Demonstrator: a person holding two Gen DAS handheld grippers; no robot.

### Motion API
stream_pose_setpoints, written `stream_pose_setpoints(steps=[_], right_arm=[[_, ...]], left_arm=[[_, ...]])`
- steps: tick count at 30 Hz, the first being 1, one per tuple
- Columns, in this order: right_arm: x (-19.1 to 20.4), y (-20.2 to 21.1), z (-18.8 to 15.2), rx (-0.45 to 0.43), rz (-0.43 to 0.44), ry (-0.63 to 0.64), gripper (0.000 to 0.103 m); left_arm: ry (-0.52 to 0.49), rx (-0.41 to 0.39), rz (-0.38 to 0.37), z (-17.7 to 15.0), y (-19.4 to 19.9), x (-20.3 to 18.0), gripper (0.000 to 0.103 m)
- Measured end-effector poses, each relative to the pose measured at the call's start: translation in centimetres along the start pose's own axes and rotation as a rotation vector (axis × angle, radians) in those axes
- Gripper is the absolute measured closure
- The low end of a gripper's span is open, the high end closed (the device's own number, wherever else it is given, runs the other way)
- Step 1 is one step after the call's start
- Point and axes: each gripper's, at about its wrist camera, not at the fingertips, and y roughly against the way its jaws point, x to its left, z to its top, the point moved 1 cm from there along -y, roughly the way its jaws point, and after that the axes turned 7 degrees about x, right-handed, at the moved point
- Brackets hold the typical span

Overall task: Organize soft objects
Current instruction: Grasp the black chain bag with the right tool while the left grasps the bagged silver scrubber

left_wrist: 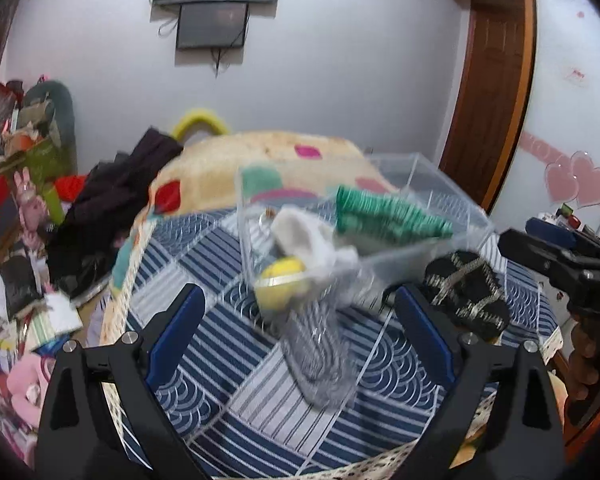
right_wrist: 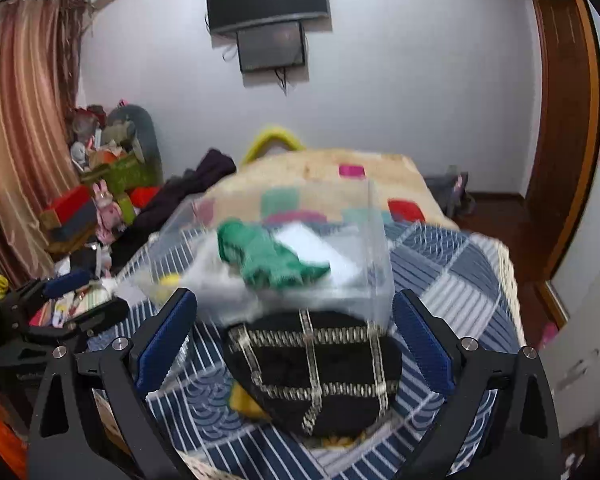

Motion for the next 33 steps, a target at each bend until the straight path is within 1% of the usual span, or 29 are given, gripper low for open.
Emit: stream_pose_setpoints(steps=[4, 7, 11, 13, 14, 15, 16, 18, 19, 20, 21, 22, 23, 24, 25, 27, 30, 33], right_arm=[[-0.4, -1.5, -1.7, 0.068, -0.019, -0.005, 0.005], [-0.9, -2.5, -2.7, 0.106, -0.031, -0.016, 0.005], [-2.0, -2.9, -3.3, 0.119, -0.065, -0.032, 0.005], [-2.5, -3.0, -3.4, 0.117, -0.076, -0.047, 0.006], [-2.7, -3.1, -3.4, 0.119, -0.079, -0.054, 0.009], [-3.0, -3.3, -3.4, 0.123, -0.083, -0.063, 0.015], [-3.2, -3.5, -3.5, 0.128, -0.083, -0.069, 0.018], [-3.6, -4.1, -3.8, 0.152, -0.074, -0.083, 0.037], [-3.8, -4.4, -3.9, 0.166, -0.066, -0.09, 0.041], [-4.0, -4.6, -4.0, 0.176, -0.062, -0.094, 0.048], [-4.2, -4.7, -4.2, 0.182, -0.063, -0.1, 0.055], [-4.4, -4.7, -4.3, 0.183, -0.064, -0.104, 0.059], [-4.6, -4.6, -4.4, 0.184, -0.064, -0.107, 0.067], [-4.8, -4.4, -4.5, 0.181, -0.061, -0.113, 0.075], [-4.9, -4.3, -4.6, 0.178, -0.06, -0.118, 0.076], [-5.4, -4.0, -4.7, 0.172, -0.053, -0.129, 0.084], [-5.9, -3.3, -5.0, 0.154, -0.035, -0.147, 0.089], [-5.9, -2.3, -5.1, 0.128, -0.038, -0.136, 0.091]], left_arm=[[0.026, 0.06, 0.007, -1.3, -1.7, 0.6, 0.006], [0.045, 0.097, -0.009, -2.1, -2.7, 0.9, 0.006], [0.034, 0.125, -0.014, -2.9, -3.8, 0.4, 0.006], [0.02, 0.136, -0.019, -3.1, -4.3, 0.0, 0.01], [0.014, 0.141, -0.019, -3.1, -4.5, -0.2, 0.016], [0.008, 0.147, -0.024, -3.1, -4.7, -0.3, 0.021], [0.003, 0.157, -0.029, -3.2, -4.9, -0.5, 0.022], [0.003, 0.167, -0.032, -3.3, -5.4, -0.6, 0.03], [0.004, 0.173, -0.035, -3.4, -5.6, -0.6, 0.033], [0.006, 0.183, -0.041, -3.5, -5.8, -0.6, 0.039], [0.009, 0.194, -0.051, -3.6, -6.1, -0.6, 0.047], [0.015, 0.207, -0.069, -3.7, -6.4, -0.5, 0.052], [0.022, 0.217, -0.085, -3.8, -6.6, -0.5, 0.058], [0.03, 0.216, -0.092, -3.8, -6.7, -0.4, 0.06], [0.033, 0.21, -0.093, -3.9, -6.6, -0.4, 0.061], [0.028, 0.207, -0.101, -3.9, -6.5, -0.5, 0.069], [0.015, 0.2, -0.097, -4.0, -6.0, -0.7, 0.073], [0.007, 0.194, -0.097, -4.2, -5.4, -1.1, 0.076]])
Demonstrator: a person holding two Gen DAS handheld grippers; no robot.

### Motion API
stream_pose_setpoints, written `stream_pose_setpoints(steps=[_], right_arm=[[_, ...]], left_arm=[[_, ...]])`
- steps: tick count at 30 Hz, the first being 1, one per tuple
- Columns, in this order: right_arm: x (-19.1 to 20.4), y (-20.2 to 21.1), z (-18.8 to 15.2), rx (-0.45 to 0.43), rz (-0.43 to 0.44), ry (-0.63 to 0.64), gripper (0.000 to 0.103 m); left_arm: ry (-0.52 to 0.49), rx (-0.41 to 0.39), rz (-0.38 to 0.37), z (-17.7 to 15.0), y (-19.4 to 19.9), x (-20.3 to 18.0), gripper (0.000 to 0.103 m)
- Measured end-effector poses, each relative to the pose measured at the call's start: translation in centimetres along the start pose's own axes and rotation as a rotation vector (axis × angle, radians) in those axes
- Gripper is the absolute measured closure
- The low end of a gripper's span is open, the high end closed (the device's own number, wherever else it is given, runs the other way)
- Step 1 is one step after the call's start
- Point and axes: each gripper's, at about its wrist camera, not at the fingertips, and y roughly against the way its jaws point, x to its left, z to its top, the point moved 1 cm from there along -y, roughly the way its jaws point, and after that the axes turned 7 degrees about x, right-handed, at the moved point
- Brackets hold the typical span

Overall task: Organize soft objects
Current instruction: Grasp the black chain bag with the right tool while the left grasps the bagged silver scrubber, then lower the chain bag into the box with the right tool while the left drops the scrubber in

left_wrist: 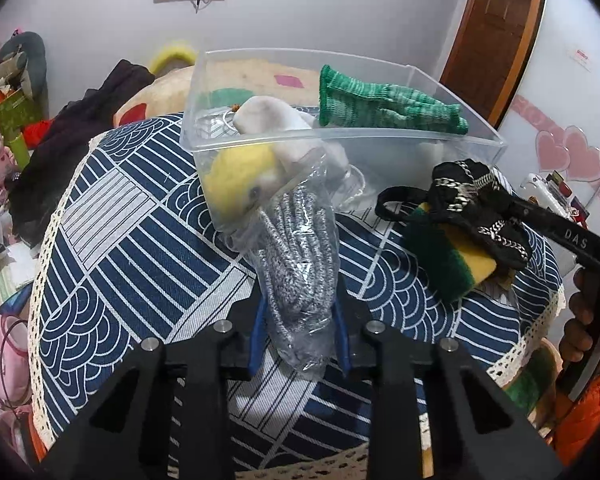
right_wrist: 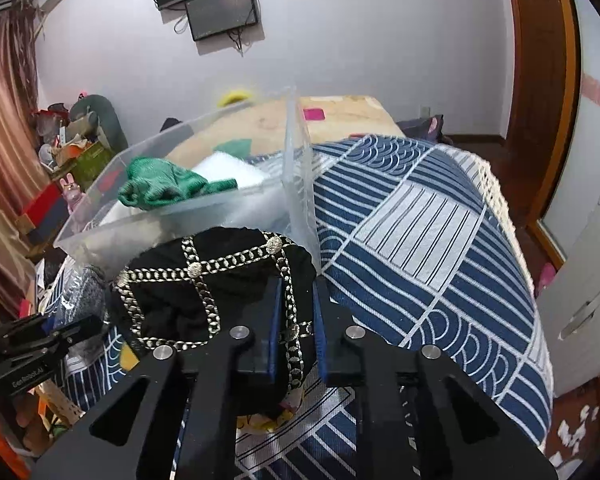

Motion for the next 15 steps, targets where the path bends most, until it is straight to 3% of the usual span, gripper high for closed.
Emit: stream_pose_setpoints(steps=[15], right_arm=[[2.6, 4.9, 1.6, -0.143, 0.037, 0.07, 0.095]], left_arm=[[-0.032, -0.117, 0.008, -1.5, 6.4, -1.9, 0.076]])
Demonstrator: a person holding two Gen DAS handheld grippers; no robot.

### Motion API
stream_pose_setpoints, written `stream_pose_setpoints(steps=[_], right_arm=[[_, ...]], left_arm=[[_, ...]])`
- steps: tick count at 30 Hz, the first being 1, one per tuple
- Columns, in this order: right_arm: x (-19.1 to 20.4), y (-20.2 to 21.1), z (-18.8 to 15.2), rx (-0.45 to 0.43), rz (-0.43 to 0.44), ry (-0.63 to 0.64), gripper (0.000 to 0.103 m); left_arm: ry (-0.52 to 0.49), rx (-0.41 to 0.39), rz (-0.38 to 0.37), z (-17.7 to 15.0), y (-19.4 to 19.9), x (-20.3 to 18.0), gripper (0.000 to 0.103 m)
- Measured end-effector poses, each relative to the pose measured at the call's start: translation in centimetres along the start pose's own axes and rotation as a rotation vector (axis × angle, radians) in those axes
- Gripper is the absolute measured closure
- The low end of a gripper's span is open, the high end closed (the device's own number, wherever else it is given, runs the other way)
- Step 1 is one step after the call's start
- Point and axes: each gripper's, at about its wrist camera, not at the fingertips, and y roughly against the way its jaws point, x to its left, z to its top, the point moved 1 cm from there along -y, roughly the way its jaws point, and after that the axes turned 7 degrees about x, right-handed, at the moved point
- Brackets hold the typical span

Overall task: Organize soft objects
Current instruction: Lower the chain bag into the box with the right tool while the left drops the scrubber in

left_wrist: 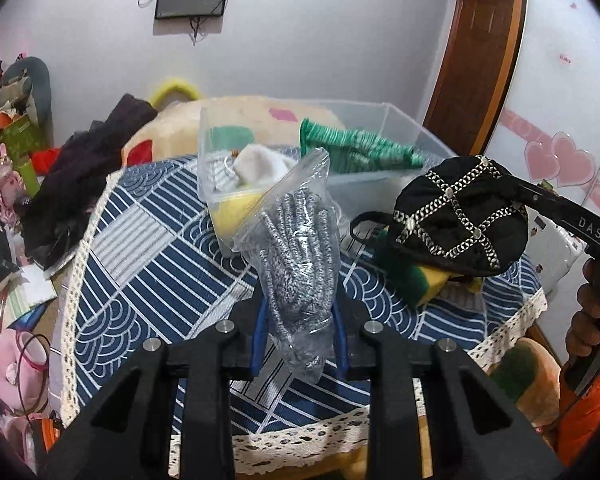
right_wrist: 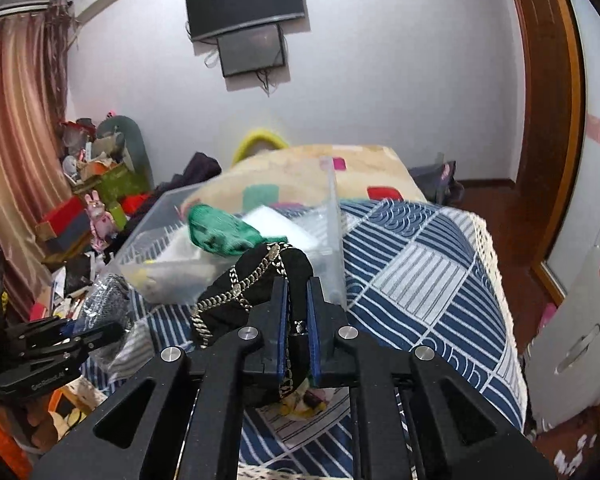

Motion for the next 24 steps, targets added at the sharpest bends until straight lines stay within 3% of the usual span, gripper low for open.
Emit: stream_pose_setpoints(steps=[13, 24], right_arm=[[1.8, 3.3, 1.6, -0.121, 0.0, 0.061, 0.096], [3.9, 4.5, 4.2, -0.216, -0.004, 0.126, 0.096]], left_arm=[[0.016, -0.097, -0.006, 2.3, 3.1, 0.6, 0.076], [0.022, -0.177, 0.0, 6.1, 4.0, 1.6, 0.076]])
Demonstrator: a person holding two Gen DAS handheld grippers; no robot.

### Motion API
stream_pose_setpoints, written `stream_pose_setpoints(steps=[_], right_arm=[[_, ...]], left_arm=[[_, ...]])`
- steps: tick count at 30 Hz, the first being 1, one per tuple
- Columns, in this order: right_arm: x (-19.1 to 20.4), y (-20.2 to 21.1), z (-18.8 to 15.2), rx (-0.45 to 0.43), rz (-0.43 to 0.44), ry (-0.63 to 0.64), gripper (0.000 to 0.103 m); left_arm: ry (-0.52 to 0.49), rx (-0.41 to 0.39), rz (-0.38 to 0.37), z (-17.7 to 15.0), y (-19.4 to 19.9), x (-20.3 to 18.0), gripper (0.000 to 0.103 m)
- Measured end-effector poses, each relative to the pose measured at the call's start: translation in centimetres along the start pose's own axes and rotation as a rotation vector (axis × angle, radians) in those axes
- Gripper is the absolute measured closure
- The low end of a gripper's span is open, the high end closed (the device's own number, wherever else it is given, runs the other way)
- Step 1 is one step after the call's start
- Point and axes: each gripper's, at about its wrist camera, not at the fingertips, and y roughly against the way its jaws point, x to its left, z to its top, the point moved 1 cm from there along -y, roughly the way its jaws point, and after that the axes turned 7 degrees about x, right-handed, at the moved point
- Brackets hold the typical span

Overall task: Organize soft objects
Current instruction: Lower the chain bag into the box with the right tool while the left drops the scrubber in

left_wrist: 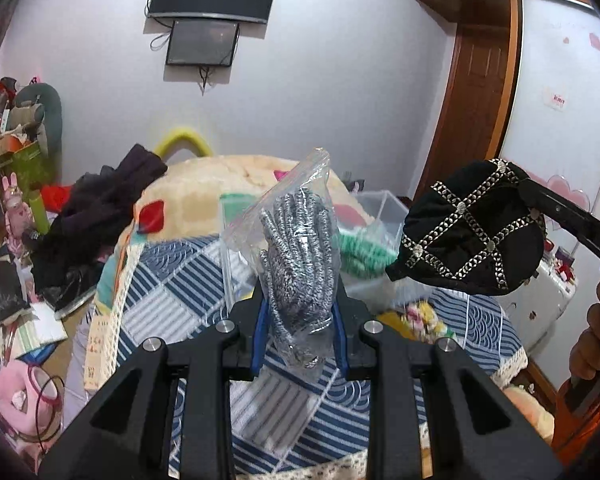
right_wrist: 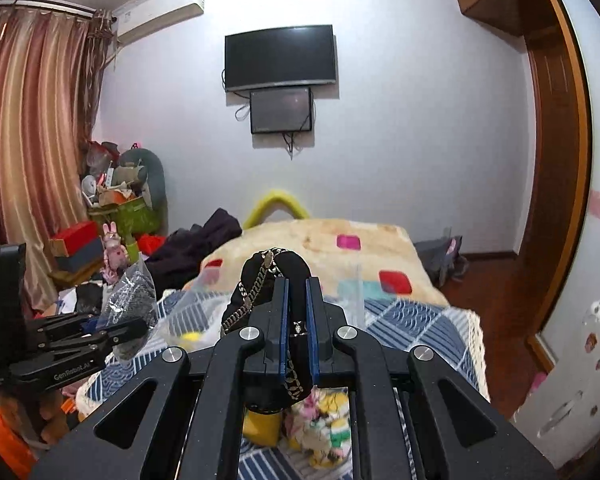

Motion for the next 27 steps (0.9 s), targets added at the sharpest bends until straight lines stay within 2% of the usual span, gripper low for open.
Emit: stream_pose_setpoints(steps=[4, 12, 17, 27], right_arm=[[0.2, -0.7, 1.1, -0.025, -0.008, 0.003, 0.096], [0.0, -3.8, 2.0, -0.024, -0.063, -0.016, 0.096], [0.3, -6.7, 1.7, 0.025, -0.098, -0.002, 0.096], [0.1, -11.8, -0.5, 0.18, -0.131, 0.029, 0.096]], left_arm=[[-0.003, -0.023, 0.012, 1.6, -0.6, 0.3, 0.076], [-0.001, 0.003, 0.029, 3.3, -4.3, 0.7, 0.076], [-0.001, 0.061, 0.03, 3.2, -7.5, 0.8, 0.076], [-0.011, 0.16, 0.035, 2.5, -13.0, 1.3, 0.076]])
